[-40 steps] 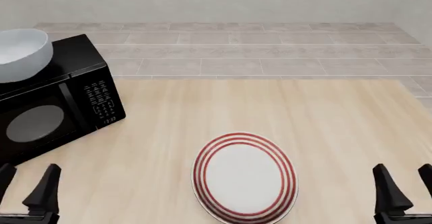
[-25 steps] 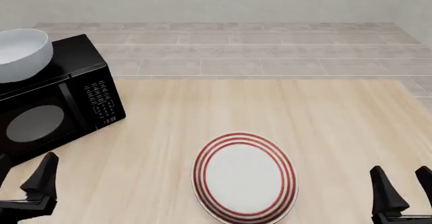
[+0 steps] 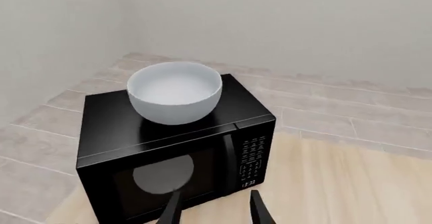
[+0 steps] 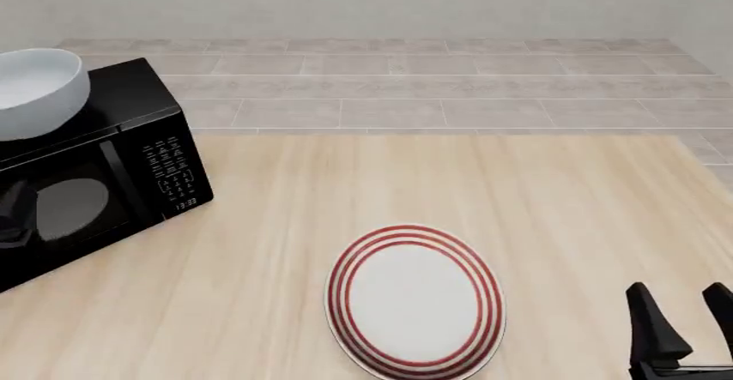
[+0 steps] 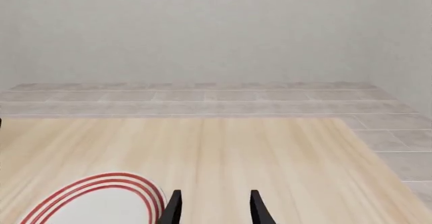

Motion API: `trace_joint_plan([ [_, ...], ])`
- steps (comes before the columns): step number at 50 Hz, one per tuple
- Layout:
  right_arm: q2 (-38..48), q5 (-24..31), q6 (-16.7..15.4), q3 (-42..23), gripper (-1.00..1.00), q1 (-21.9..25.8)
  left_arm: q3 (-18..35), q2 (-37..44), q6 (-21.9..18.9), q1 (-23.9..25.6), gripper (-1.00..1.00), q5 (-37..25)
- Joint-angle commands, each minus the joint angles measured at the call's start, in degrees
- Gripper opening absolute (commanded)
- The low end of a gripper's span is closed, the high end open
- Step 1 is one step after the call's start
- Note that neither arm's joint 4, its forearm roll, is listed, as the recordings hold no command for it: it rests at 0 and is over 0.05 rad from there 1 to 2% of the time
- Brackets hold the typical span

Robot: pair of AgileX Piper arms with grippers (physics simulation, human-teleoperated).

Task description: Pick up the white bowl and put it on the plate.

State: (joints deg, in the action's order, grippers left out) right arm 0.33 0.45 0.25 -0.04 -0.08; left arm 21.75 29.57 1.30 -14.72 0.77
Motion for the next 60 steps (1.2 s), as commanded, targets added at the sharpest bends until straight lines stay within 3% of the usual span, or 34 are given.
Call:
trace_joint_plan([
  [1, -0.2, -0.2, -0.1, 0.0, 1.00, 0.6, 9.4, 8.0, -2.5, -7.1, 1.00, -3.5],
  [11, -0.3, 0.0, -0.4, 0.0, 1.00, 0.9, 17.6, 15.5, -1.0, -9.1, 1.00, -6.7],
  [24, -0.3, 0.5, -1.0, 0.0, 1.00, 1.5, 28.0, 18.7, -0.5, -10.1, 1.00, -12.5],
  [29, -0.3, 0.4, -1.0, 0.0, 1.00, 1.3, 33.6, 24.2, 1.2, -10.9, 1.00, -15.4],
  [45, -0.3, 0.5, -0.9, 0.0, 1.00, 1.3, 43.0, 34.8, -0.8, -11.7, 1.00, -18.6],
  [60, -0.3, 1.2, -1.0, 0.0, 1.00, 1.2, 52.7, 43.5, 0.6, -13.7, 1.00, -22.7],
])
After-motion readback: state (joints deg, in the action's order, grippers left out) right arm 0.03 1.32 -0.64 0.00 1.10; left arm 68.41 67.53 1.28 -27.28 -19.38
